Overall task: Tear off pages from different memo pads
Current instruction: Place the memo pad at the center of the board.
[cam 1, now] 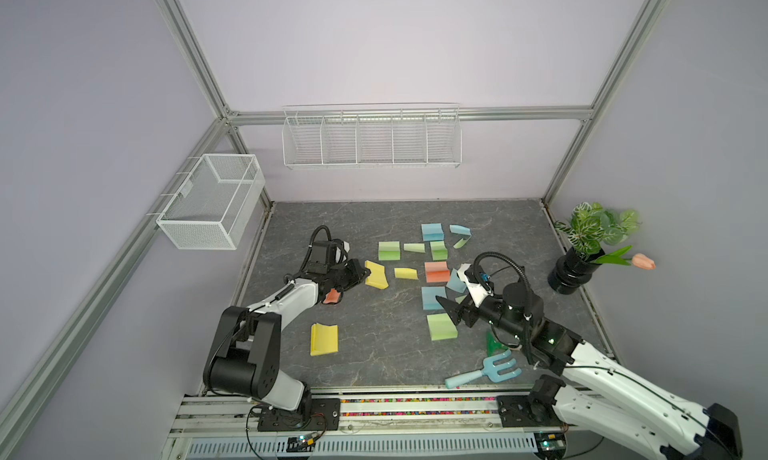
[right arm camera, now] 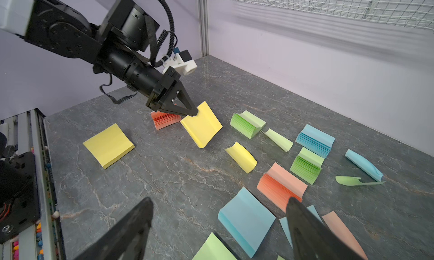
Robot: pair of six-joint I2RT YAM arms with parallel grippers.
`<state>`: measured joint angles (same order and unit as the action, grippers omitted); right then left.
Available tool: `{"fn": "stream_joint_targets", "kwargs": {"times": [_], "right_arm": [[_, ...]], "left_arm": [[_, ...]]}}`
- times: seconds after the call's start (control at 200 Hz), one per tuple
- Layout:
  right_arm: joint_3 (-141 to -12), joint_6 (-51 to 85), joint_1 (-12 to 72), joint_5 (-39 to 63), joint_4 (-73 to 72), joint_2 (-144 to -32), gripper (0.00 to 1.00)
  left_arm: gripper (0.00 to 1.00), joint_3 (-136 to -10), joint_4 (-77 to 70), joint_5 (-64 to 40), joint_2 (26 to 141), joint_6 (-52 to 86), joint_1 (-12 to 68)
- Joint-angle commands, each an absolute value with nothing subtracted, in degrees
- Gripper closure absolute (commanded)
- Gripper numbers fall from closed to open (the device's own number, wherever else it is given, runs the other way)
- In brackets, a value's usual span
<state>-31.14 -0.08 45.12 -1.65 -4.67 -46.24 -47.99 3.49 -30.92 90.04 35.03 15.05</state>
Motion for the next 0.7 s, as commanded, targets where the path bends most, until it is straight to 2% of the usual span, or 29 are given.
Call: {"fn": "stream_joint_targets", "kwargs": {"times": [0.0,0.175,0.23,0.3,0.38,0.56,0.695], "right_arm": [[-29.70,1.02,45.09,-1.43,-9.51,-45.49,0.11],[-30.27,0.69,45.16,-1.99,-9.15,-47.37,0.11],[-30.40,0.70,45.10,-1.81,-9.25,-47.87,0.11],[-30.58,0.80,45.17,-1.69,-9.29,-48.24,0.11],[-30.34,0.88,45.14,-1.91,-9.41,-48.34,0.11],[-29.93,1.19,45.09,-2.14,-9.91,-48.89,0.11],[-29.75,1.58,45.14,-1.78,-9.91,-49.07,0.11]], "left_arm": [[1.00,-52.56,3.25,-34.36,94.55,32.58,14.85],[1.00,-57.35,7.47,-32.36,99.18,30.69,14.94],[0.88,-58.61,9.47,-31.22,100.25,30.04,14.87],[0.67,-59.71,12.17,-29.99,100.71,28.86,14.94],[0.57,-60.41,15.78,-25.58,99.40,28.14,14.96],[0.42,-59.99,22.50,-9.40,90.45,28.92,16.22],[0.40,-57.98,24.37,4.29,82.55,30.72,17.10]]}}
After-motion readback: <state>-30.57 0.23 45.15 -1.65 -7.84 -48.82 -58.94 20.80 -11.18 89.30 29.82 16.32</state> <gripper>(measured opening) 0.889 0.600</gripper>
